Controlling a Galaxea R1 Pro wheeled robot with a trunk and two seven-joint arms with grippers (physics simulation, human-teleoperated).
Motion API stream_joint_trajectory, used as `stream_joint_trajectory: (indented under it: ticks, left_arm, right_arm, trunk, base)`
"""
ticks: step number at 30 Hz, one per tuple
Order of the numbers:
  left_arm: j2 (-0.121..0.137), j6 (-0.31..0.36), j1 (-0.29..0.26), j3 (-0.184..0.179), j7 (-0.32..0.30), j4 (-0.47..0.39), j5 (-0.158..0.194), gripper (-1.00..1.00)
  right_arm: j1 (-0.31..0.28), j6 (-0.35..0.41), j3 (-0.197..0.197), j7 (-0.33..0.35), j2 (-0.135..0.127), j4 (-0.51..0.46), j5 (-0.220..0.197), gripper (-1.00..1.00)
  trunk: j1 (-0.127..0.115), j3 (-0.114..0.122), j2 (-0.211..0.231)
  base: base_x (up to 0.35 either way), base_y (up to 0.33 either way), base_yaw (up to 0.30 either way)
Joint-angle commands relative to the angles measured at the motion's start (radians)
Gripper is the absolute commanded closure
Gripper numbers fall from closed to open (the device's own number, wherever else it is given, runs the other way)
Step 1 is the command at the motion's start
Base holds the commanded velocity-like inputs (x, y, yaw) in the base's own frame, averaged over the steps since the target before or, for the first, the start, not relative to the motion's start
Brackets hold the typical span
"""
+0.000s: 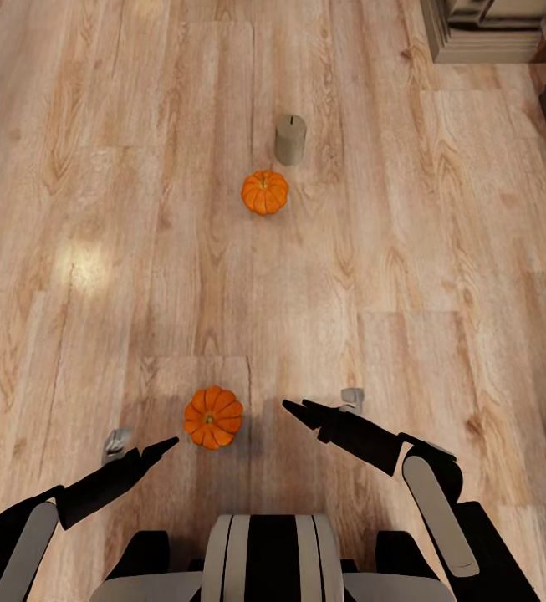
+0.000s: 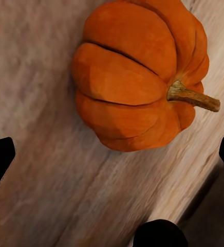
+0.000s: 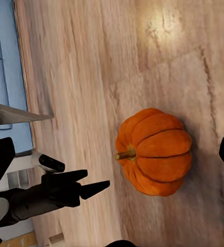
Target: Place each of the two pumpkins and all three candles from the living room inside a cabinet in the living room (use any cabinet), then make sure every cabinet is closed, and position the cauldron so it is next to a table in the living room.
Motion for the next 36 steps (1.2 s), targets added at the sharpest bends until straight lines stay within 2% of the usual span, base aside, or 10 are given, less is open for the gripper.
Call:
stream_joint_trajectory:
  ticks: [1,4,19,23,26,29,36]
  left_arm:
    - [0.000,0.004,0.000,0.001,-0.003,-0.001,0.001,-1.00]
    - [0.002,-0.001,0.000,0.003,-0.004,-0.005,0.002,-1.00]
    - [-0.003,-0.007,0.000,0.002,-0.002,-0.011,0.003,-1.00]
    - [-0.006,-0.060,0.000,-0.002,0.012,-0.011,0.001,-1.00]
    - [-0.009,-0.074,0.000,-0.003,0.067,-0.013,0.003,-1.00]
    - [-0.023,-0.078,-0.001,-0.005,0.128,-0.015,0.004,-1.00]
    - [-0.035,-0.080,0.000,-0.006,0.150,-0.016,0.004,-1.00]
  right_arm:
    - [0.000,0.004,0.003,-0.004,0.003,0.000,-0.004,-1.00]
    - [0.000,0.003,0.024,-0.009,0.013,0.000,-0.002,-1.00]
    - [-0.001,0.003,0.028,-0.009,0.014,0.000,-0.002,-1.00]
    - [0.000,0.003,0.028,-0.009,0.014,-0.001,-0.002,-1.00]
    - [-0.001,0.003,0.028,-0.009,0.014,-0.001,-0.002,-1.00]
    - [0.000,0.003,0.028,-0.009,0.014,0.000,-0.002,-1.00]
    - [0.000,0.003,0.028,-0.009,0.014,0.000,-0.002,-1.00]
  trunk:
    - [0.000,0.000,0.000]
    - [0.002,0.000,-0.001]
    - [0.008,0.000,-0.005]
    - [0.010,0.000,-0.006]
    - [0.012,0.000,-0.006]
    - [0.012,0.000,-0.006]
    - [0.012,0.000,-0.006]
  base:
    - [0.000,0.000,0.000]
    - [0.000,0.000,0.000]
    - [0.000,0.000,0.000]
    - [0.000,0.000,0.000]
    - [0.000,0.000,0.000]
    - [0.000,0.000,0.000]
    - [0.000,0.000,0.000]
